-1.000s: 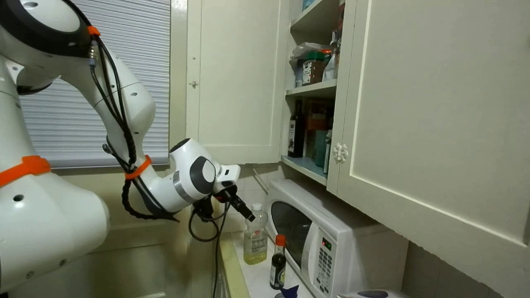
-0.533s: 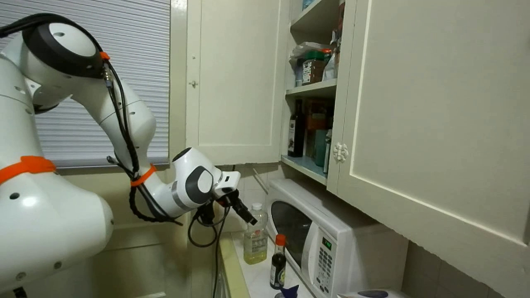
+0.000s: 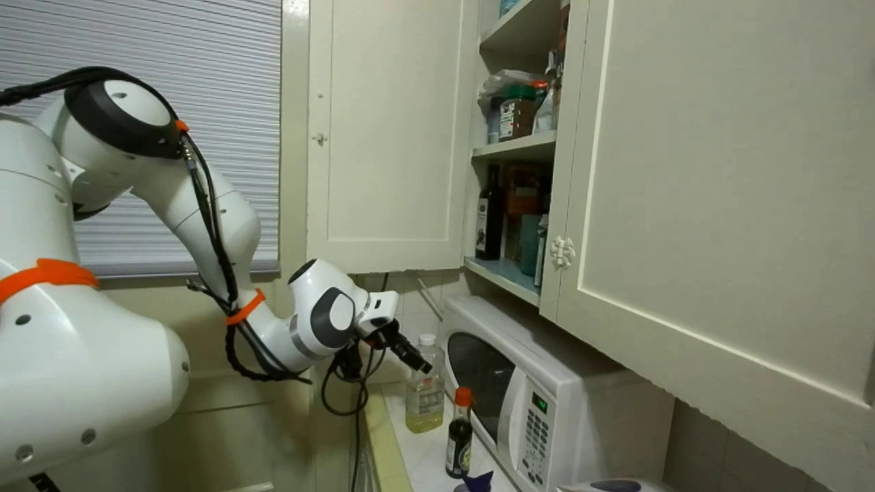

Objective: Put the clear bottle on the bottom shelf of the open upper cabinet.

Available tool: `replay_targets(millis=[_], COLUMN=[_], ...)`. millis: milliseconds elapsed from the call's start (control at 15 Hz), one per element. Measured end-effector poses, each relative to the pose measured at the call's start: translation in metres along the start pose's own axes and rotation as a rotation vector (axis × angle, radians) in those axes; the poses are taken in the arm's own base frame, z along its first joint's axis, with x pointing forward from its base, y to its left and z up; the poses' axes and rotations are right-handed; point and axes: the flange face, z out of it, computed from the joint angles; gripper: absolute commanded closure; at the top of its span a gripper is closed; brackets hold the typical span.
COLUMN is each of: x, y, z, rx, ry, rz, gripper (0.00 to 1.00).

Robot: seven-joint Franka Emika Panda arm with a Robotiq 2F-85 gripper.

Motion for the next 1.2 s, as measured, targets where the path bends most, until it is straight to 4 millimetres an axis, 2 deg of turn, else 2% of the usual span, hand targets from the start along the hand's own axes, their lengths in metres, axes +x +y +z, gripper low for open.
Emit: replay_targets(millis=[67,267,467,667,933,1200], x=[0.001,0.003,0.022,0.066,0.142,0.214], y=[-0.001,-0.002,0.003,0.02,0.048,0.054], z=[0.001,0.001,-0.009,-0.032,-0.078,-0.13], rx=[-0.001,0.0,-0.017,-0.081,-0.1,-0.036], ry=[0.006,0.014,0.019,-0.004,-0.031,-0.036], rz=[-0.005,-0.021,-0.037,-0.016,0.083,0.173], gripper=[0.63,0.64,0.64,0.64,0.64,0.64])
